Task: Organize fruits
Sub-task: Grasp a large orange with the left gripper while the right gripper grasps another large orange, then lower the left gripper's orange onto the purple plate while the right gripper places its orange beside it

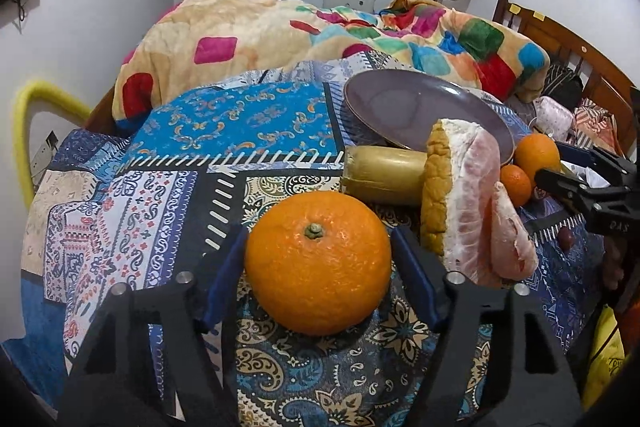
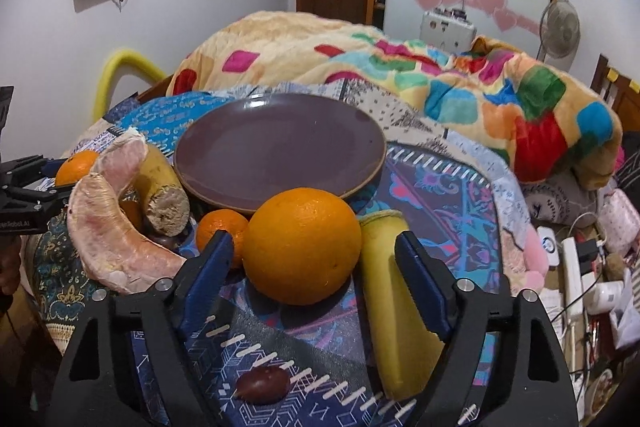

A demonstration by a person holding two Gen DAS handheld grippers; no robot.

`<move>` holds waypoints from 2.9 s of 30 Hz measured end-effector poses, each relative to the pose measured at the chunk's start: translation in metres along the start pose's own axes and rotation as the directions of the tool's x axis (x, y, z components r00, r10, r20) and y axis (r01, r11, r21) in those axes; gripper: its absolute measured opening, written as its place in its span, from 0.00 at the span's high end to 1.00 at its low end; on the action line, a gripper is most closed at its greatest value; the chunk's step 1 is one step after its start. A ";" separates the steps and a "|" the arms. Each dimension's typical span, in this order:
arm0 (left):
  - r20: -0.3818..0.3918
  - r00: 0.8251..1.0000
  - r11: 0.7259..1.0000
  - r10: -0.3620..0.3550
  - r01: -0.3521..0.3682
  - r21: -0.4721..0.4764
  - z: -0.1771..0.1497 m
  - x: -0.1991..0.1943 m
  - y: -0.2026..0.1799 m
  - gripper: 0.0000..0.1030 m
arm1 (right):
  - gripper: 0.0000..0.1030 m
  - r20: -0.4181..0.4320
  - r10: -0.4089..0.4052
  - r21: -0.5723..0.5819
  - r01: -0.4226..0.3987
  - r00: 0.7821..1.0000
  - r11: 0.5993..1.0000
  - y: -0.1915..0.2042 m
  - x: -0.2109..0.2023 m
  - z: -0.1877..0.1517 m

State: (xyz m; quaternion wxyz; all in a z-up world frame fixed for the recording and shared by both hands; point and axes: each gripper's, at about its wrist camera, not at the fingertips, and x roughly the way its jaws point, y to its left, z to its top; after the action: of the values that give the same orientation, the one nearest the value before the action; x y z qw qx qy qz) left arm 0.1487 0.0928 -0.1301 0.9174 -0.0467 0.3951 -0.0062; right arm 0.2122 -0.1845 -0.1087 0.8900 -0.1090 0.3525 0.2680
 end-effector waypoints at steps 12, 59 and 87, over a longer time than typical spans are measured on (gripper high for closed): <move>-0.006 1.000 1.000 0.007 -0.007 0.013 0.004 0.003 0.001 0.34 | 0.41 -0.034 0.020 -0.021 -0.020 0.999 1.000 0.003 0.007 0.010; 0.111 0.994 0.997 -0.012 0.004 0.072 0.134 0.015 -0.044 0.34 | 0.42 0.184 -0.036 -0.005 0.037 0.982 0.999 -0.015 -0.014 0.094; -0.135 0.990 0.991 -0.051 0.067 0.118 0.162 0.122 -0.058 0.34 | 0.41 -0.129 -0.016 -0.061 0.008 0.991 0.998 -0.016 0.098 0.107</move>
State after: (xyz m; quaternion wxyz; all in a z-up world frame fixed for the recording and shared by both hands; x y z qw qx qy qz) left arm 0.3514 0.0420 -0.1022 0.8899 -0.0018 0.4522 -0.0605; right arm 0.3416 -0.1176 -0.0977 0.8631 -0.1551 0.4006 0.2653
